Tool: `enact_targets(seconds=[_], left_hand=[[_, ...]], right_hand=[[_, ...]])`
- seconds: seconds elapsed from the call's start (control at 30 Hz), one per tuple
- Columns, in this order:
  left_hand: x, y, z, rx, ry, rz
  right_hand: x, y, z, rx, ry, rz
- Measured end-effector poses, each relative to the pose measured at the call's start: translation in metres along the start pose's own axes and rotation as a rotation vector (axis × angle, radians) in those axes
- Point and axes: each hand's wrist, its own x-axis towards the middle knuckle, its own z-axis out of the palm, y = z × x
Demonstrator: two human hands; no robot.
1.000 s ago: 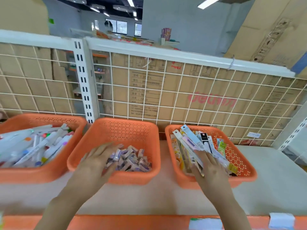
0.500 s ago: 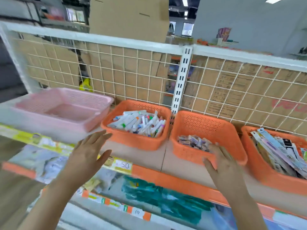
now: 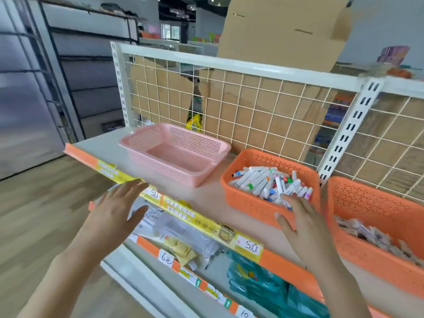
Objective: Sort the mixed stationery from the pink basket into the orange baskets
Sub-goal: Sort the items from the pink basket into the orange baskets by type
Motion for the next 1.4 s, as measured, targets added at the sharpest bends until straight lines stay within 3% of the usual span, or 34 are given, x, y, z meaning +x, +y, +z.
enact_targets(seconds=[0.33,0.57,1.03,1.13,1.3,1.4], left_hand=[[0.080,-0.058,0.012,0.046,-0.008,-0.047],[0.136,-0.086,0.034,0.017,-0.038,-0.040],[0.255,-0.150,0.088,-0.141,-0.212,0.169],[0.282,-0.161,0.100,-0.101,-0.360,0.214],[0.310,-0.186,0.129,-0.162,-0.815,0.291],[0.319,-0.182,0.143,-0.085,-0.984,0.461]], right_hand=[[0.111,-0.044,0.068,0.163,0.008,-0.098],[0.163,-0.058,0.103,0.112,-0.010,-0.159],[0.215,-0.114,0.161,0.024,-0.084,0.016],[0.225,-0.131,0.173,-0.005,-0.143,0.082],[0.229,-0.150,0.188,-0.037,-0.187,0.160],[0.229,-0.153,0.196,-0.039,-0.221,0.192]])
